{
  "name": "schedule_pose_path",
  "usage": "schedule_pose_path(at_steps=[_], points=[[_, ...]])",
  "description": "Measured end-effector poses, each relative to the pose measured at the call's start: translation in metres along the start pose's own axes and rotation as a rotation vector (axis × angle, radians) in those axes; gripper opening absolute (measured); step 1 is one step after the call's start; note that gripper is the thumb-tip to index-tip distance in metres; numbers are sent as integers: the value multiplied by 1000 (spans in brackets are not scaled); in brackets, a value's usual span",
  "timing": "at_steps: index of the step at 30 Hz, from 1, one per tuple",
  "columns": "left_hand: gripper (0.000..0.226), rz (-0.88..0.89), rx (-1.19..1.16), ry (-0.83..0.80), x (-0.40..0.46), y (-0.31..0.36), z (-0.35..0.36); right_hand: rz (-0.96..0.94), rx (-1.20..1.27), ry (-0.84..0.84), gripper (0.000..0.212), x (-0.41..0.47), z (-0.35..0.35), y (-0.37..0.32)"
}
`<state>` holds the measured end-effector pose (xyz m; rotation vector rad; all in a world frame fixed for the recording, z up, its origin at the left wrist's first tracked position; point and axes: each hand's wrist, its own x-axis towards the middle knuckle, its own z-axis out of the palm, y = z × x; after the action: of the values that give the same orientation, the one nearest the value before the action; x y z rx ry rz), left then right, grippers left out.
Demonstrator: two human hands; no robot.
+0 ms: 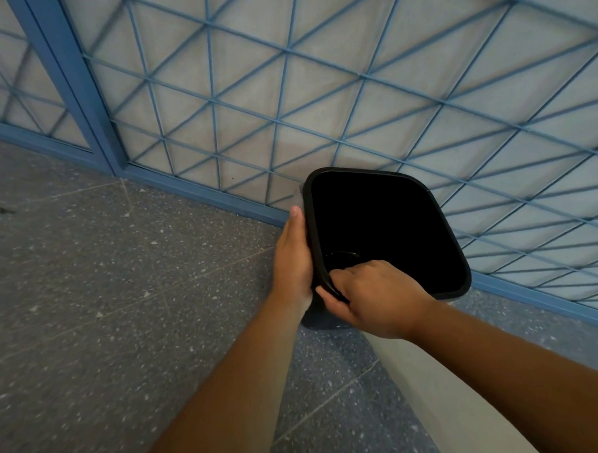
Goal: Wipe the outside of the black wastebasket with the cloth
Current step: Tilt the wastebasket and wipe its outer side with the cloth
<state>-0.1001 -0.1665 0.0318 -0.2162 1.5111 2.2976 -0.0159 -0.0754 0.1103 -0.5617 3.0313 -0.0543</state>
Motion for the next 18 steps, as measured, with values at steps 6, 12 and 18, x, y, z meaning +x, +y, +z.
schedule_pose_path(at_steps=[6,12,18], points=[[50,-204,-69,-36,10,-13,-15,-1,15,2,37,1,1,0],[41,-53,-28,-63,19,-5,-4,-7,7,-1,38,2,0,1],[38,-12,-12,-51,23,-8,-6,-10,14,-20,36,2,0,2]])
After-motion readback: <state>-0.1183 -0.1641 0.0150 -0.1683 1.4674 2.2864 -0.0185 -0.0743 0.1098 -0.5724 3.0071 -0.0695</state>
